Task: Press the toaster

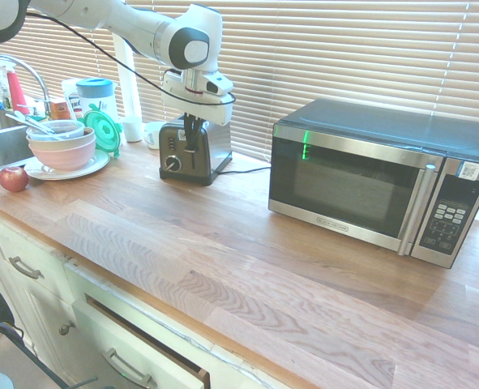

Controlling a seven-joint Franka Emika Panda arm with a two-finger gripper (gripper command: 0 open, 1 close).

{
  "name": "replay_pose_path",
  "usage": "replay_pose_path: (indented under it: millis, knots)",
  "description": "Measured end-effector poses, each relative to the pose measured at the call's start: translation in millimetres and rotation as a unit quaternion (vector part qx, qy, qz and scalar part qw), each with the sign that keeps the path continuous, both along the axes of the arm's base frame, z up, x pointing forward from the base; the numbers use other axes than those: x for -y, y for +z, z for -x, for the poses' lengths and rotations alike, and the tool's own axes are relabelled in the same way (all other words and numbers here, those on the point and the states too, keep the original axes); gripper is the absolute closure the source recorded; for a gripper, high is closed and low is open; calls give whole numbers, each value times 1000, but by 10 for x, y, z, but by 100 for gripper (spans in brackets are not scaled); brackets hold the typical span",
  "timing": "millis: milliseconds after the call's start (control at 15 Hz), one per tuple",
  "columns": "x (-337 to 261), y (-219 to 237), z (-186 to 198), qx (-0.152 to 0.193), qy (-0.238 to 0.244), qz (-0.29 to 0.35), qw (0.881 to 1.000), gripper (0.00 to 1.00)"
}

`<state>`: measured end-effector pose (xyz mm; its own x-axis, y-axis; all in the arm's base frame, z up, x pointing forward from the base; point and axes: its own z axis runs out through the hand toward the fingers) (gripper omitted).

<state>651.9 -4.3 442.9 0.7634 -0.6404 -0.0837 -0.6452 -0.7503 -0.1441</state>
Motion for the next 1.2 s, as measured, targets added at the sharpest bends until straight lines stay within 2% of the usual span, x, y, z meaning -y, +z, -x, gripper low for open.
replay_pose_path:
  millis: [400, 800, 1200]
  knots:
    - [25, -308, -64, -21, 4, 1, 1000, 100]
    - [-80, -393, -75, -28, 12, 0, 1000, 100]
    - [-26, -432, -78, -33, 0, -16, 999, 100]
